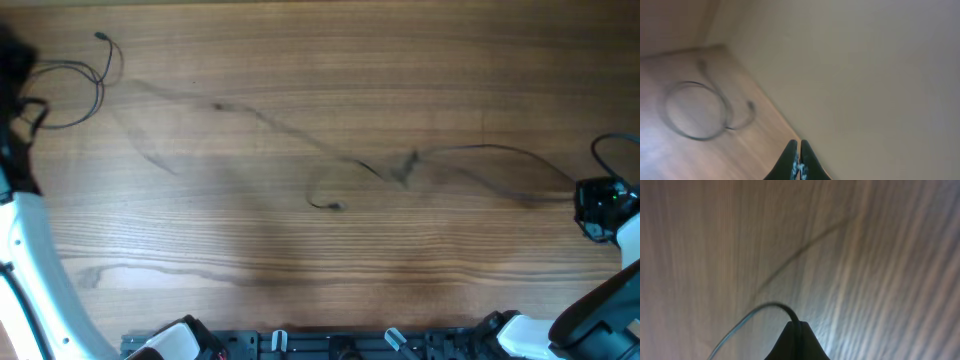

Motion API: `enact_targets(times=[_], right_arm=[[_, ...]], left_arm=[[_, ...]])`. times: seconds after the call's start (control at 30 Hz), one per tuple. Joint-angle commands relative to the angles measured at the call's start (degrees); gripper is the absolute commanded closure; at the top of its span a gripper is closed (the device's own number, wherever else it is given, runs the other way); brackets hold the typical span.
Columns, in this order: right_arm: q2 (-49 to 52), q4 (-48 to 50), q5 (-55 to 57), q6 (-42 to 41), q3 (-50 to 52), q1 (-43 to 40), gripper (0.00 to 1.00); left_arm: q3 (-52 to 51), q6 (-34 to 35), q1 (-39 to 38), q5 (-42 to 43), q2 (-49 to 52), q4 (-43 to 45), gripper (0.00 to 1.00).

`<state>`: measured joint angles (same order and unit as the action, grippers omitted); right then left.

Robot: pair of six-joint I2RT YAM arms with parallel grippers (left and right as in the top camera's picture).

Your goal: Untangle cables

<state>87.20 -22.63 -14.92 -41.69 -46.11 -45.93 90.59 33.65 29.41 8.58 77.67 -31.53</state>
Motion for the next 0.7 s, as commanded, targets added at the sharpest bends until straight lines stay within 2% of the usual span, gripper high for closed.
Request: enact_targets(times=[0.0,0.03,0.07,0.1,0.13,0.2,0.23,0.27,0.37,0.4,0.43,0.47,0.53,0.57,0.6,0.63,0.67], right_arm=[[-0.79,0.39,-7.43,5.22,0.33,0.68,0.82],[-0.79,0.57,-10.29,7.37,0.33,1.42,0.72],[-0.81,0.46,-15.52,10.51,0.33,3.98,0.56],[-0.81,0.48,-17.88,12.57,0.33,5.95,0.43],[-0.81,0.57,-19.93,14.86,0.33,9.60,0.28],[-0.81,1.97,-19.82,17.42,0.33,16.17,0.16],[-0.81,3.52,-19.45,19.21,0.33,20.04,0.00],[-0.81,5.29,-18.64,19.52,0.33,23.23,0.01],[-1.18,8.44,-17.42,19.82,0.31,27.34,0.00],[-1.18,7.67,-13.29,17.22,0.31,27.39,0.00],[-1.18,2.49,-3.43,8.17,0.31,27.28,0.00],[-1.18,-2.32,3.87,3.19,0.31,27.28,0.00],[-1.18,-12.70,18.99,-5.20,0.31,27.28,0.00],[-1.18,-16.98,24.50,-6.73,0.31,27.28,0.01],[-1.18,-18.71,24.59,-5.70,0.31,27.28,0.00],[-1.18,-17.79,18.86,1.95,0.26,27.28,0.00],[-1.18,-15.50,6.25,14.99,0.04,27.28,0.00]], left_arm=[[0.22,-0.42,3.13,3.45,-0.83,-5.27,0.96],[0.22,-0.42,2.97,5.51,-0.66,-6.84,0.96],[0.22,-0.42,1.86,9.05,0.00,-9.18,0.96],[0.22,-0.42,0.50,11.26,0.83,-10.64,0.92],[0.22,-0.42,-1.16,12.87,1.60,-11.85,0.85],[0.22,-0.44,-6.34,14.58,3.61,-13.40,0.58],[0.20,-0.42,-9.31,14.58,4.63,-13.75,0.50],[0.20,-0.44,-13.25,14.58,5.95,-14.10,0.46],[0.20,-0.48,-22.82,14.51,9.64,-14.47,0.46],[0.20,-1.20,-25.79,14.32,11.21,-14.43,0.46],[0.20,-3.21,-28.85,14.34,13.16,-14.43,0.44],[0.15,-3.45,-30.93,14.34,14.62,-14.51,0.44],[0.15,-3.43,-35.23,14.36,18.01,-14.64,0.44],[0.15,-3.43,-37.59,14.34,19.80,-14.60,0.44],[0.15,-3.45,-39.60,14.34,21.27,-14.53,0.44],[0.15,-3.45,-41.79,14.34,22.80,-14.38,0.43],[0.15,-3.45,-43.80,14.34,24.30,-14.23,0.42]])
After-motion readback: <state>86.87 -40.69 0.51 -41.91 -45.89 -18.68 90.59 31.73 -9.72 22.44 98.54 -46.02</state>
